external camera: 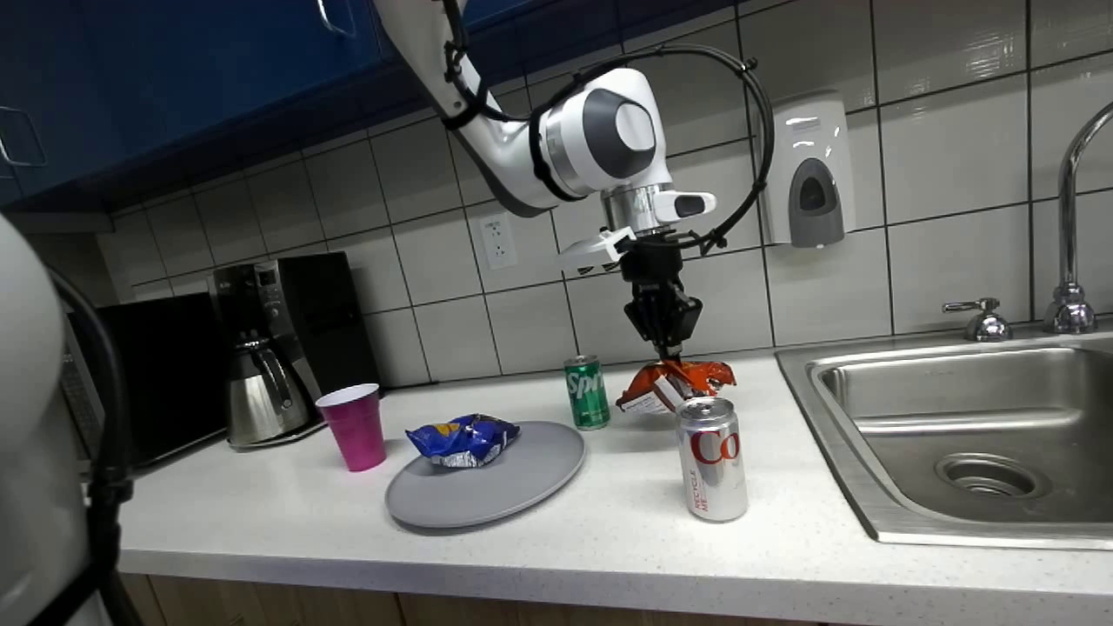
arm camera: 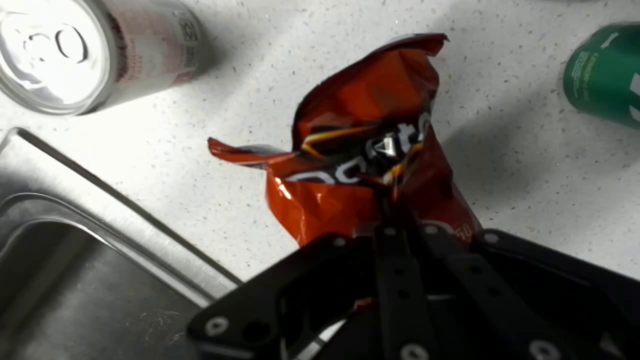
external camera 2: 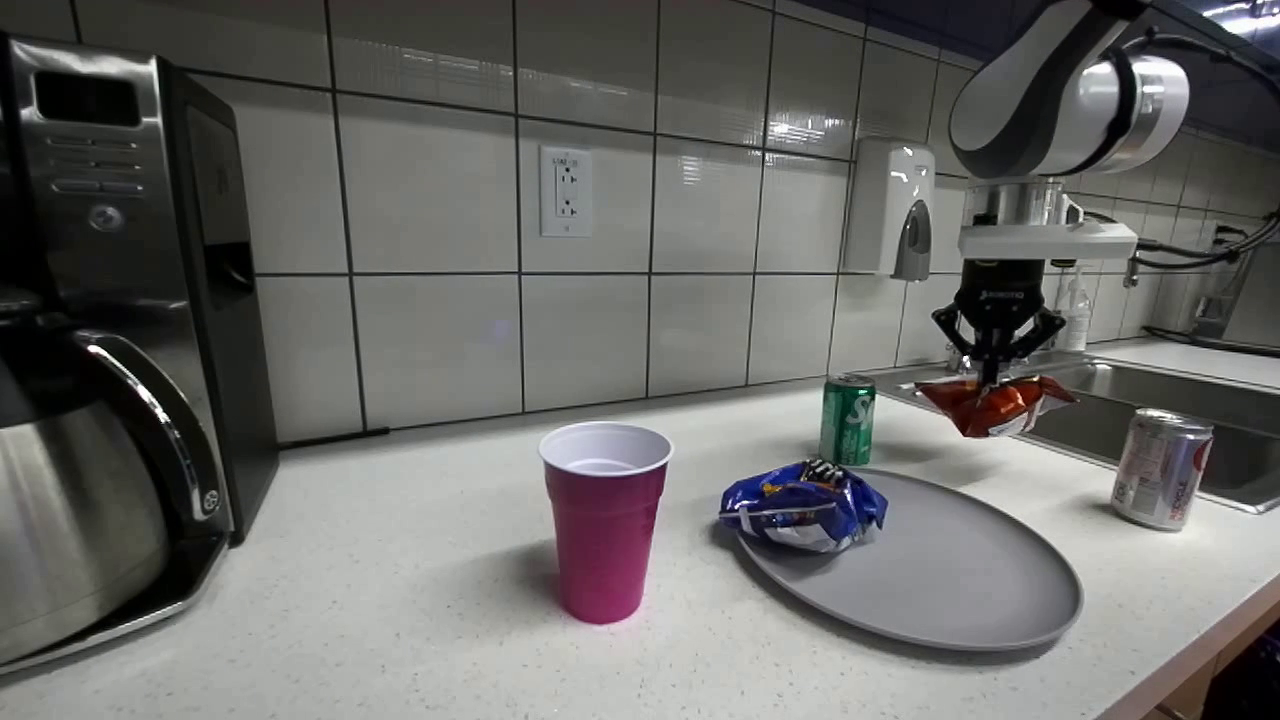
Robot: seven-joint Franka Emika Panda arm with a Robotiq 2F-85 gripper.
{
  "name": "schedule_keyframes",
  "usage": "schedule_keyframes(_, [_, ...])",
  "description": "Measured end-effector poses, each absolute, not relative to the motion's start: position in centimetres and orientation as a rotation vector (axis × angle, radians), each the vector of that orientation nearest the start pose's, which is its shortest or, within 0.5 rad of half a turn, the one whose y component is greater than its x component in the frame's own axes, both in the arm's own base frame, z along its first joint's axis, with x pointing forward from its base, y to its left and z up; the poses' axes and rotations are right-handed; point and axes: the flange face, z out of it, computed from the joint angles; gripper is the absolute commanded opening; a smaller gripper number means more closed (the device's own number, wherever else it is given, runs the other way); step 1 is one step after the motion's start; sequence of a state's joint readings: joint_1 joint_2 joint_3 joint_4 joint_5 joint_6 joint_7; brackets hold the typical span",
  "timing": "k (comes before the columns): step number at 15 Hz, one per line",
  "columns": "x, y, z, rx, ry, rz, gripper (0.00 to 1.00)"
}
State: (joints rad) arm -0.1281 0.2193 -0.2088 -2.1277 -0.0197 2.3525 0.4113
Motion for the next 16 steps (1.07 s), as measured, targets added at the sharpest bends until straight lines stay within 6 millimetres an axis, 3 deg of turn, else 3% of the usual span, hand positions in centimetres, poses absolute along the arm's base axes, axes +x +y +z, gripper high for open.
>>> schedule_keyframes(6, [54.9,-19.7,29.0,-2.978,1.177,0.013,0.0])
schedule_keyframes(7, [55.0,-19.8,28.8,-2.979,1.178,0.016,0.26])
schedule_keyframes(9, [55.3,-19.9,28.5,-2.978,1.181,0.02,0.34])
schedule_keyframes(16, [55.7,-19.6,28.9,-2.98,1.173,0.004,0.87])
